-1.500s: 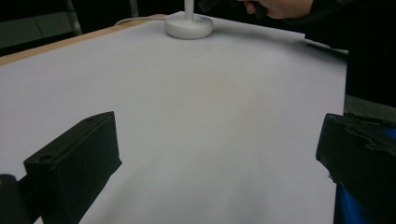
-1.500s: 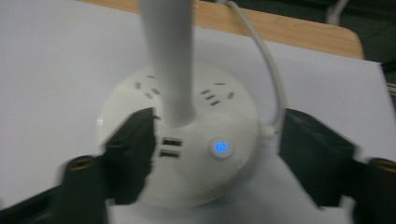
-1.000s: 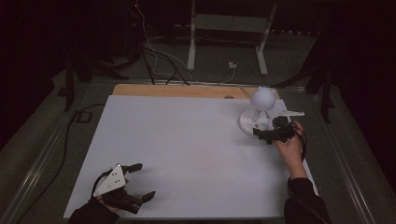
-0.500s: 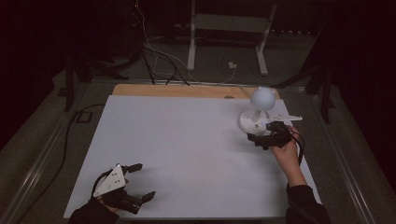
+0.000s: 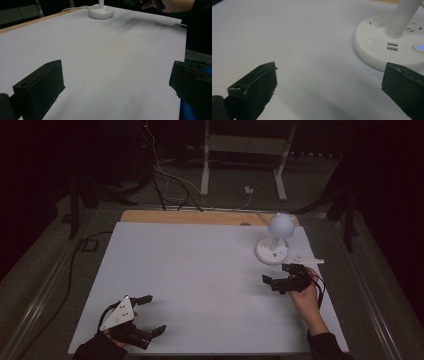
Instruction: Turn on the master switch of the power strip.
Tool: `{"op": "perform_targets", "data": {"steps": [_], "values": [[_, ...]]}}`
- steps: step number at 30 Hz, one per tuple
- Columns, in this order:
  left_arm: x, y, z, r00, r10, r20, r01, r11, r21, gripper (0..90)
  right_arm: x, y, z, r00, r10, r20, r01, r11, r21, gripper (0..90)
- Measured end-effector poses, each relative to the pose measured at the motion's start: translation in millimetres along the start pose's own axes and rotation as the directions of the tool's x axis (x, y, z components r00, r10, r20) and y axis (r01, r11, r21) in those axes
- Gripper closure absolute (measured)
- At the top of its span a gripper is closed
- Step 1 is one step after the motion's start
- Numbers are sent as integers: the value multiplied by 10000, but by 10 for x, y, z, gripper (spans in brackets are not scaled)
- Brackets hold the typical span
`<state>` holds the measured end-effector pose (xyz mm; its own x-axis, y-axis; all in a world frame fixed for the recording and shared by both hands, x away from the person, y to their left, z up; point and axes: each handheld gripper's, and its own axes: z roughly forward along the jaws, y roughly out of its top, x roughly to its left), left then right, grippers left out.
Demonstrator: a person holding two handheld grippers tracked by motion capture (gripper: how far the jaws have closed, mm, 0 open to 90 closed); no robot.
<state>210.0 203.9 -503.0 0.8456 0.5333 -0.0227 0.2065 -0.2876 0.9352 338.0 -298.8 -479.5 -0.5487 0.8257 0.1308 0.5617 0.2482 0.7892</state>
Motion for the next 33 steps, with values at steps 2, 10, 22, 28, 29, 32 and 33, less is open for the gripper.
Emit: {"op": "perform_targets", "data": {"steps": [2,10,22,28,29,32,33], "values": [[1,0,0,10000,-8,17,8,10000,3,1,35,-33,-33,9999,-45,-137,44,10000,-52,0],[-2,4,-6,10000,-13,16,13,10000,-73,0,183,-172,-132,9979,-475,-447,464,9986,-267,0],[-2,1,0,10000,-15,45,15,10000,-33,0,345,-406,-225,9857,-1046,-1322,1031,9945,-180,0],[-6,2,-1,10000,-6,44,6,10000,-30,0,400,-527,-269,9752,-1358,-1745,1347,9907,-184,0],[-6,1,0,10000,4,35,-4,10000,-19,0,404,-546,-278,9733,-1305,-1888,1303,9914,-137,0],[-9,2,0,10000,18,32,-18,10000,-13,1,418,-603,-313,9675,-1508,-2032,1475,9886,-314,0],[-8,2,-1,10000,32,36,-32,10000,-14,0,423,-620,-325,9670,-1590,-1988,1549,9873,-363,0]]}}
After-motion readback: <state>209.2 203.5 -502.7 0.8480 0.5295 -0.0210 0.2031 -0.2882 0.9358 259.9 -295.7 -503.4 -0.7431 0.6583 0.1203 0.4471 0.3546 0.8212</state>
